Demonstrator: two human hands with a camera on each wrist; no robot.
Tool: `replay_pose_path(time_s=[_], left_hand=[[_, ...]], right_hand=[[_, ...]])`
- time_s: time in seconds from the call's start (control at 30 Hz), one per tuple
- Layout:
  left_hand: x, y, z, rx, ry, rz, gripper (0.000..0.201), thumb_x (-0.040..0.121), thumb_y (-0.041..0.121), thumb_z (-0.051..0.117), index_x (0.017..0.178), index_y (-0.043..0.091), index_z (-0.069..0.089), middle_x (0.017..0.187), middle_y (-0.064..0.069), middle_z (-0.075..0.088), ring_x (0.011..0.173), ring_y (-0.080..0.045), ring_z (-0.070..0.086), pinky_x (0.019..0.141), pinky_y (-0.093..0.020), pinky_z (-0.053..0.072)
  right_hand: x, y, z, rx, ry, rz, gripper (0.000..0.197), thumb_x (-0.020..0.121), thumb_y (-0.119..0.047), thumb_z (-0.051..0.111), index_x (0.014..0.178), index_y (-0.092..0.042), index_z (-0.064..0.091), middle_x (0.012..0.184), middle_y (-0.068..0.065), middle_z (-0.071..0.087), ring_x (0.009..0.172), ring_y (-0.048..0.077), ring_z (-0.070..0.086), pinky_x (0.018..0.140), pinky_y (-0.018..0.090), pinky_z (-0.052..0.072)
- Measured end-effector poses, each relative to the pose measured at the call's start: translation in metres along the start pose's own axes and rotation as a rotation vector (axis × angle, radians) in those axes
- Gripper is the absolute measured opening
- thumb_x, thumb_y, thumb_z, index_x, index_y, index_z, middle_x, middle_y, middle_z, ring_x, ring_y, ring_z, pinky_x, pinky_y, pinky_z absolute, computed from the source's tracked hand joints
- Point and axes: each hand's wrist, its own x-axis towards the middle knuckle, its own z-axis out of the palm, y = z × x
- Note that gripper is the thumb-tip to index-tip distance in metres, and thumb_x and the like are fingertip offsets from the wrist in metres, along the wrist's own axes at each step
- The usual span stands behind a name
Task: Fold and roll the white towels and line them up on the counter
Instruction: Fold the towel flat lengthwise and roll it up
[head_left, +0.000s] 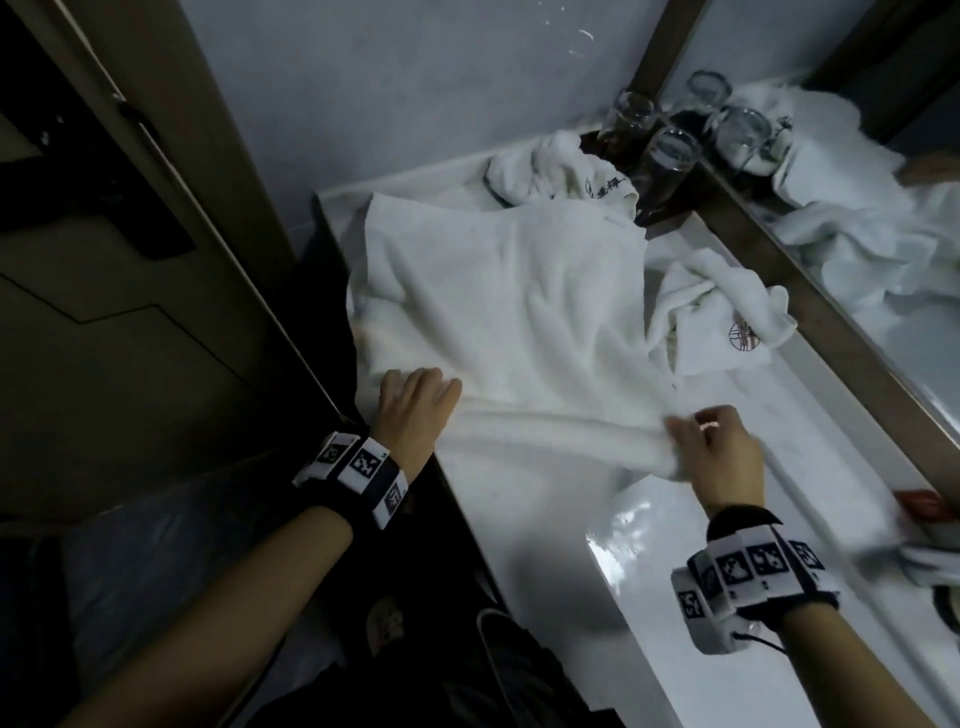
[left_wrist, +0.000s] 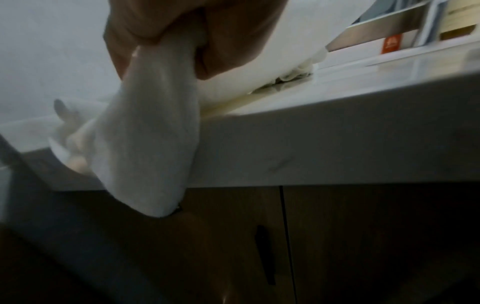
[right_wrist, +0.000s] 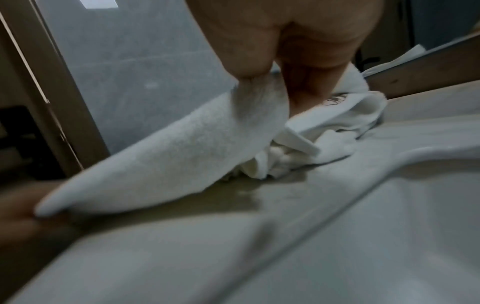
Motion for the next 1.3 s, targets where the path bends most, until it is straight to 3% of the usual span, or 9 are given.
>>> replay_pose_path(time_s=[0.13, 0.27, 0.47, 0.6, 0.7, 0.83, 1.0, 1.13, 1.3], left_hand=[[-0.032, -0.005, -0.006, -0.14, -0.018, 0.05, 0.032, 0.061, -0.003, 0.056, 0.088, 0.005, 0.071, 0.089, -0.014, 0.071, 0.08, -0.028, 0.07, 0.073, -0.038, 0.058], [-0.042, -0.006, -0.012, -0.358, -0.122, -0.003, 0.045, 0.045, -0.024, 0.069, 0.087, -0.007, 0.07, 0.094, -0.025, 0.07, 0.084, -0.038, 0.069, 0.071, -0.053, 0.056], [-0.041, -0.009, -0.025, -0.567, -0.188, -0.11, 0.041, 0.085, -0.006, 0.044, 0.123, 0.003, 0.054, 0.134, -0.013, 0.052, 0.127, -0.021, 0.046, 0.108, -0.023, 0.026], [-0.051, -0.02, -0.031, -0.499, -0.026, -0.062, 0.034, 0.082, 0.011, 0.044, 0.106, 0.001, 0.065, 0.116, -0.017, 0.063, 0.114, -0.03, 0.057, 0.103, -0.049, 0.038], [-0.059, -0.029, -0.015, -0.666, -0.005, -0.327, 0.023, 0.084, 0.012, 0.061, 0.106, 0.007, 0.064, 0.127, -0.018, 0.046, 0.121, -0.034, 0.044, 0.105, -0.036, 0.034], [-0.056, -0.041, -0.002, -1.161, -0.122, -0.792, 0.061, 0.077, 0.026, 0.072, 0.128, 0.017, 0.038, 0.135, -0.009, 0.028, 0.121, -0.025, 0.042, 0.096, -0.036, 0.047], [-0.051, -0.054, -0.005, -1.648, -0.213, -1.008, 0.065, 0.073, 0.056, 0.065, 0.128, 0.033, 0.038, 0.126, 0.006, 0.051, 0.11, -0.012, 0.055, 0.081, -0.034, 0.054], [-0.048, -0.059, -0.009, -1.601, -0.058, -1.099, 0.02, 0.09, 0.033, 0.055, 0.094, 0.014, 0.058, 0.102, -0.002, 0.061, 0.097, -0.016, 0.059, 0.071, -0.03, 0.056], [-0.061, -0.082, -0.026, -1.722, -0.102, -1.008, 0.012, 0.09, 0.011, 0.053, 0.078, 0.012, 0.055, 0.087, -0.005, 0.06, 0.084, -0.013, 0.057, 0.078, -0.028, 0.05]], right_hand=[[-0.003, 0.011, 0.009, -0.416, -0.018, 0.096, 0.023, 0.091, -0.019, 0.051, 0.102, 0.0, 0.043, 0.092, 0.027, 0.059, 0.076, 0.036, 0.054, 0.064, 0.038, 0.038], [-0.02, -0.022, 0.039, -0.614, 0.09, -0.35, 0.031, 0.074, 0.016, 0.054, 0.105, 0.015, 0.05, 0.099, 0.036, 0.052, 0.087, 0.046, 0.054, 0.071, 0.046, 0.041], [-0.07, -0.079, 0.101, -0.328, -0.486, -0.777, 0.081, 0.074, -0.043, 0.072, 0.138, -0.007, 0.038, 0.138, 0.02, 0.037, 0.128, 0.033, 0.039, 0.105, 0.043, 0.033], [-0.079, -0.09, 0.137, -0.518, -0.743, -0.651, 0.081, 0.088, -0.048, 0.052, 0.148, -0.022, 0.004, 0.157, 0.003, 0.01, 0.144, 0.018, 0.009, 0.115, 0.045, 0.012], [-0.07, -0.093, 0.139, -0.351, -0.82, -0.553, 0.05, 0.099, -0.033, 0.036, 0.146, -0.027, 0.02, 0.155, 0.003, 0.02, 0.144, 0.019, 0.016, 0.116, 0.042, 0.013], [-0.061, -0.095, 0.127, -0.044, -0.814, -0.403, 0.04, 0.096, -0.042, 0.041, 0.134, -0.031, 0.045, 0.132, 0.004, 0.055, 0.124, 0.021, 0.048, 0.106, 0.034, 0.034], [-0.064, -0.089, 0.122, 0.03, -0.796, -0.367, 0.039, 0.095, -0.043, 0.042, 0.131, -0.032, 0.048, 0.123, 0.002, 0.062, 0.115, 0.018, 0.054, 0.099, 0.026, 0.038], [-0.065, -0.082, 0.124, -0.022, -0.77, -0.428, 0.04, 0.096, -0.039, 0.043, 0.134, -0.027, 0.046, 0.134, -0.003, 0.054, 0.127, 0.017, 0.045, 0.107, 0.025, 0.029], [-0.068, -0.065, 0.135, -0.171, -0.783, -0.557, 0.067, 0.085, -0.033, 0.063, 0.143, -0.025, 0.031, 0.155, -0.003, 0.013, 0.145, 0.017, 0.003, 0.115, 0.029, -0.005]])
